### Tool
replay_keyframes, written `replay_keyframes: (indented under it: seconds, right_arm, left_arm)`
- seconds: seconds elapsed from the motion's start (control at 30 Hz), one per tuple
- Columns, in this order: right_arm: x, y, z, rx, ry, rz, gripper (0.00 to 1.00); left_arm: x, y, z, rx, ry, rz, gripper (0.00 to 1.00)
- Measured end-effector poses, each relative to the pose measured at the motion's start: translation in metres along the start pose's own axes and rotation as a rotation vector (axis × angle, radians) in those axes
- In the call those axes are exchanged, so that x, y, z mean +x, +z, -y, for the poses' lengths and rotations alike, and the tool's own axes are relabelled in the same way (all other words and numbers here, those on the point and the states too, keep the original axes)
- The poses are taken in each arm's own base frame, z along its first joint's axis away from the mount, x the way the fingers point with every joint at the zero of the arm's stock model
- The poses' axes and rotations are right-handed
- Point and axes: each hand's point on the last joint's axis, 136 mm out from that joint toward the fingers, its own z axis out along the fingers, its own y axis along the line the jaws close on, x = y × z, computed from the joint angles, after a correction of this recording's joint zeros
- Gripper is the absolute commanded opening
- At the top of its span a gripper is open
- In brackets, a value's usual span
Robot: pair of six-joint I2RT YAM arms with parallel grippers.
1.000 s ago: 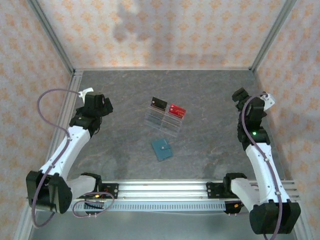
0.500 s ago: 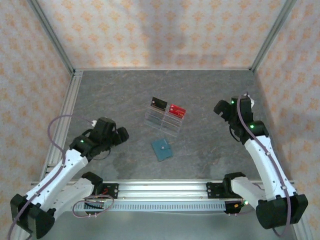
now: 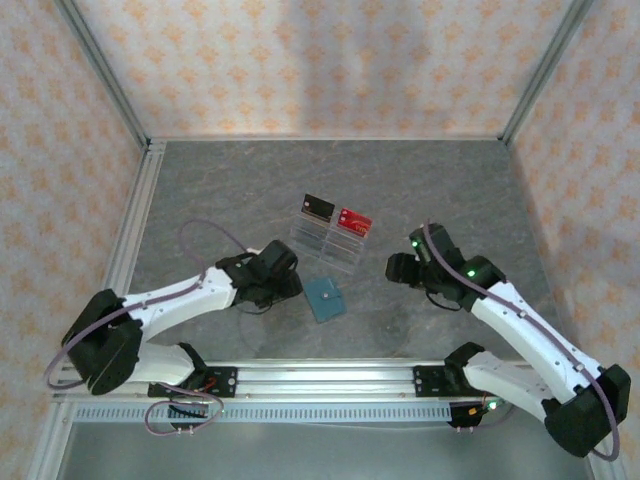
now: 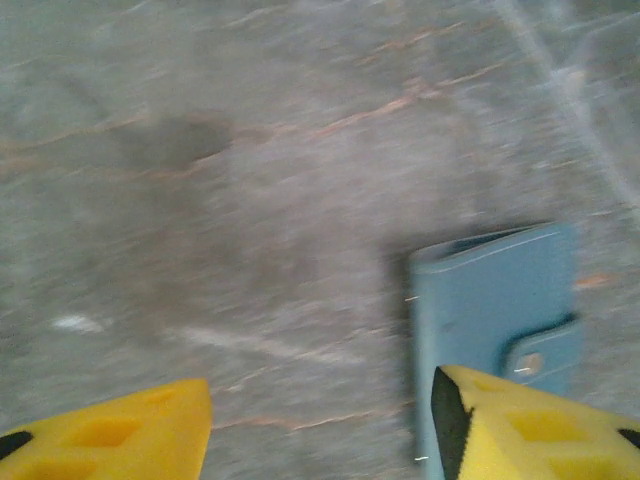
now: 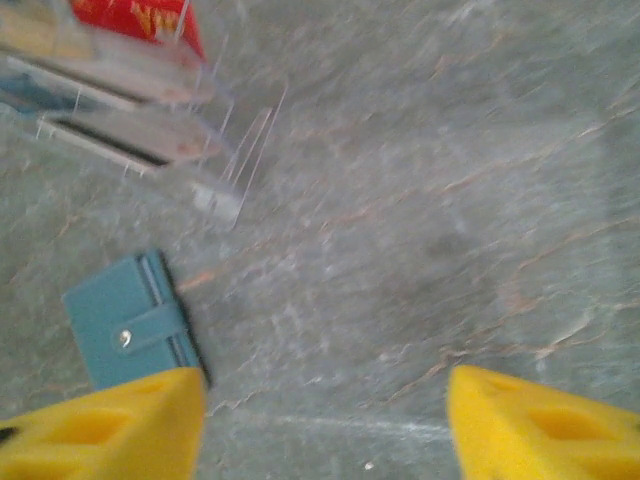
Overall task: Put the credit cards into the card holder
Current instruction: Open the button at the bottom-center of the table.
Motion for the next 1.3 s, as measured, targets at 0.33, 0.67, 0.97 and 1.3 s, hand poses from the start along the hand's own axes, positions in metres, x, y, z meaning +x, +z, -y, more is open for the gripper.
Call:
replay_keyframes:
  seconds: [0.33,0.67,0.97,1.3]
  right_arm:
    - [0.043,0.040,-0.057,-0.044,-0.153,-0.132,0.38]
    - [0.058,0.072,-0.107,-0.066,-0.243,-0.182,0.35]
    - [0.056,0.096,-0.127,-0.053,-0.258,-0.203,0.32]
    - [0.072,0.121,-0.131,-0.009,-0.301,-0.255,0.36]
  left_arm:
    - [-0.007,0.029,0.027,0.045,0.020,-0.092,0.40]
    - [-0.011,0.044,0.019,0.047,0.014,-0.152,0.34]
    - [-0.006,0.058,0.012,0.032,0.037,-0.201,0.31]
    - [-0.006,0.059,0.012,0.037,0.056,-0.202,0.30]
